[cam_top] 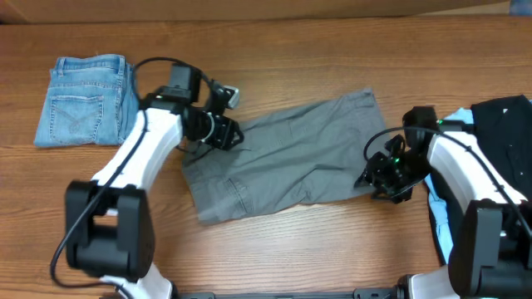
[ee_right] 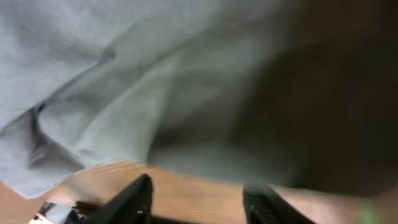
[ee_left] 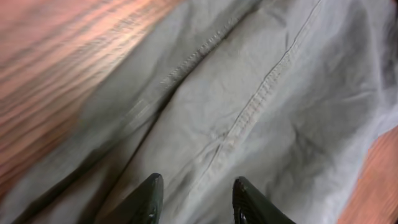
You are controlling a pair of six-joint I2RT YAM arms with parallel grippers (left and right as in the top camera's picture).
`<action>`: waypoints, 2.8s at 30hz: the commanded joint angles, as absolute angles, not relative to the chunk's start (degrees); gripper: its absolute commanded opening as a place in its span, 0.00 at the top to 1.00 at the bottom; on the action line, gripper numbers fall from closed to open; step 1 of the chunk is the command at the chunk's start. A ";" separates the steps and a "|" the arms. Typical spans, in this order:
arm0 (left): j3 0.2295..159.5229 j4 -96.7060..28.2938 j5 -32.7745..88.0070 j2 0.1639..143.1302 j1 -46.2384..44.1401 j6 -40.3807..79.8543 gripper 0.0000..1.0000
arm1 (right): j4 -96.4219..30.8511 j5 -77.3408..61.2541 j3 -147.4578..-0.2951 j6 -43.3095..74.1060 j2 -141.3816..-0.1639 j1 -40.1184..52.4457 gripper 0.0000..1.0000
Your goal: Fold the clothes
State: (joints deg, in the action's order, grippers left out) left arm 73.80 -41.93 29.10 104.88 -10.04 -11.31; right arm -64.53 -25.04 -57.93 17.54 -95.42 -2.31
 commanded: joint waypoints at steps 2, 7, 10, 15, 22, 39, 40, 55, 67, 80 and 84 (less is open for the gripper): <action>73.32 -38.74 29.02 110.17 -11.44 -12.58 0.60 | -60.93 -27.09 -57.01 18.44 -94.43 -1.76 0.59; 73.32 -36.03 28.97 111.28 -11.90 -11.64 0.56 | -59.88 -27.07 -57.06 18.46 -94.43 -1.76 0.75; 73.32 -35.59 28.95 111.79 -12.19 -12.29 0.58 | -60.07 -27.07 -57.06 18.44 -94.43 -1.76 0.76; 73.32 -34.44 26.70 113.97 -12.47 -13.10 0.81 | -60.10 -27.03 -57.06 18.44 -94.43 -1.76 0.81; 73.34 -33.21 26.57 116.27 -12.45 -13.02 0.96 | -61.65 -22.76 -57.04 19.40 -94.45 -1.76 0.88; 83.20 -36.14 26.13 116.18 -7.66 -3.51 0.95 | -66.35 -13.63 -57.01 25.65 -94.43 -2.04 0.58; 83.66 -37.23 28.60 116.18 -7.73 -4.84 0.89 | -66.37 -15.38 -57.01 23.99 -94.43 -2.04 0.54; 80.84 -44.45 32.62 116.53 -13.78 -21.08 0.62 | -65.08 -30.92 -56.95 16.71 -92.47 -1.80 0.42; 80.73 -36.58 20.58 117.64 -19.22 -19.03 0.50 | -59.92 -30.06 -54.37 19.77 -92.49 -1.80 0.41; 80.73 -37.50 27.73 121.56 -19.20 -18.61 0.81 | -58.33 -30.09 -53.45 19.81 -92.49 -1.83 0.41; 80.99 -37.67 27.94 121.71 -18.85 -17.93 0.96 | -57.91 -30.04 -53.25 19.88 -92.49 -1.83 0.57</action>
State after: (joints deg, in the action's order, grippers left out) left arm 80.90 -37.28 25.78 120.62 -19.07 -18.15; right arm -58.28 -29.65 -53.91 19.97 -93.80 -1.87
